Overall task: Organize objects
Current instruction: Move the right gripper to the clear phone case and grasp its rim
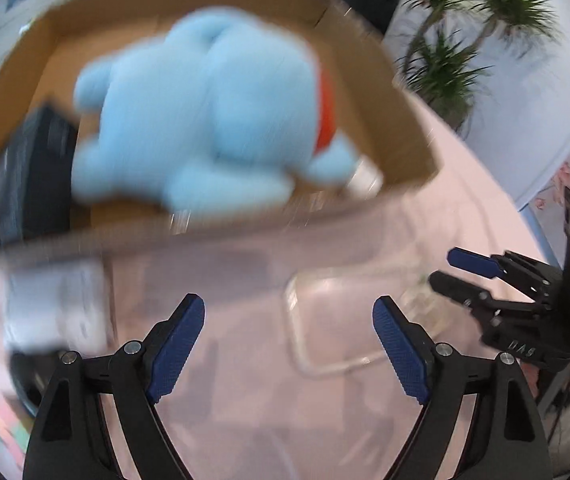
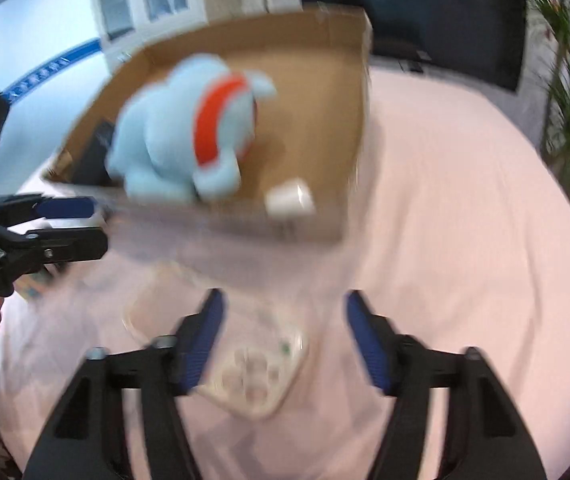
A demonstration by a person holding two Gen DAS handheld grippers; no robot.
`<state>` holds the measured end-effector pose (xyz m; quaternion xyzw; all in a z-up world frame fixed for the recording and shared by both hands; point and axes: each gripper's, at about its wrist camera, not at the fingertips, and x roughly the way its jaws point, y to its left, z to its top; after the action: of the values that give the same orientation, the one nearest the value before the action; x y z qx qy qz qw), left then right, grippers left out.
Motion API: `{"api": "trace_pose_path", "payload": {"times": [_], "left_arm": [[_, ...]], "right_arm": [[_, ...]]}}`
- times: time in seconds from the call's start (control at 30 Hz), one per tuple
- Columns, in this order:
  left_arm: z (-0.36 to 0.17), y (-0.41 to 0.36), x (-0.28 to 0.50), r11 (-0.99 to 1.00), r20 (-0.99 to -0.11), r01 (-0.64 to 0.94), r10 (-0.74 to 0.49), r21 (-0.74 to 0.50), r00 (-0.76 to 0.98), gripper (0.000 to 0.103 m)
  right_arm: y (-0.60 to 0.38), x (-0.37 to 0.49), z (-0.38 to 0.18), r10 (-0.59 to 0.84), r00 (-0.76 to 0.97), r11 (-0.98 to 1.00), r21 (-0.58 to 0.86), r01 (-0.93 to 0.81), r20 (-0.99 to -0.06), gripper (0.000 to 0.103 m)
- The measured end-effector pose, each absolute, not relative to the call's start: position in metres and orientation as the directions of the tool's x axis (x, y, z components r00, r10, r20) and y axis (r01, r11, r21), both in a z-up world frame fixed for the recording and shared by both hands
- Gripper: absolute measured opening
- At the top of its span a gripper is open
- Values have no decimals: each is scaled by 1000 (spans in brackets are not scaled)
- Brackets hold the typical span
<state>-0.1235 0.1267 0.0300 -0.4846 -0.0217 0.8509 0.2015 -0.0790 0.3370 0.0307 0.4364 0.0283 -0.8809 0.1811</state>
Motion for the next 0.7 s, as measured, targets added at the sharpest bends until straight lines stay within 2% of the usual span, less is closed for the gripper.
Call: {"api": "trace_pose_path", "payload": {"times": [0.07, 0.1, 0.13, 0.17, 0.23, 0.3, 0.37, 0.43, 0.5, 0.6, 0.7], "left_arm": [[15, 126, -114, -923, -828, -312, 351, -226, -437, 82], [12, 124, -109, -920, -831, -313, 357, -235, -426, 79], [8, 124, -105, -918, -834, -314, 363, -243, -417, 77], [3, 120, -97, -921, -838, -305, 358, -244, -411, 76], [1, 113, -83, -929, -832, -293, 339, -224, -439, 72], [-1, 104, -65, -942, -832, -266, 312, -206, -458, 65], [-1, 95, -50, -950, -833, -245, 289, -191, -471, 52], [-2, 90, -39, -965, -840, -218, 236, -145, -488, 24], [-5, 84, -28, -973, -839, -195, 209, -126, -502, 15], [-8, 81, -23, -977, -828, -167, 201, -132, -524, 13], [-10, 89, -19, -983, -814, -164, 161, -82, -558, 13]], "right_arm": [[338, -79, 10, -280, -514, -942, 128, 311, -811, 31], [337, -74, 9, -261, -547, -948, 105, 299, -796, 25], [335, -70, 9, -253, -544, -950, 101, 294, -800, 23], [330, -64, 11, -261, -541, -947, 105, 302, -800, 14], [318, -49, 10, -311, -523, -929, 139, 342, -794, 13], [300, -30, 7, -318, -528, -911, 100, 401, -788, 12], [287, -15, 7, -354, -518, -884, 98, 457, -779, 12], [279, -4, 7, -370, -517, -870, 93, 484, -772, 12], [273, 4, 7, -344, -537, -875, 55, 481, -770, 12], [275, 11, 7, -331, -556, -888, 52, 457, -763, 12], [279, 10, 7, -333, -554, -891, 62, 450, -763, 13]]}}
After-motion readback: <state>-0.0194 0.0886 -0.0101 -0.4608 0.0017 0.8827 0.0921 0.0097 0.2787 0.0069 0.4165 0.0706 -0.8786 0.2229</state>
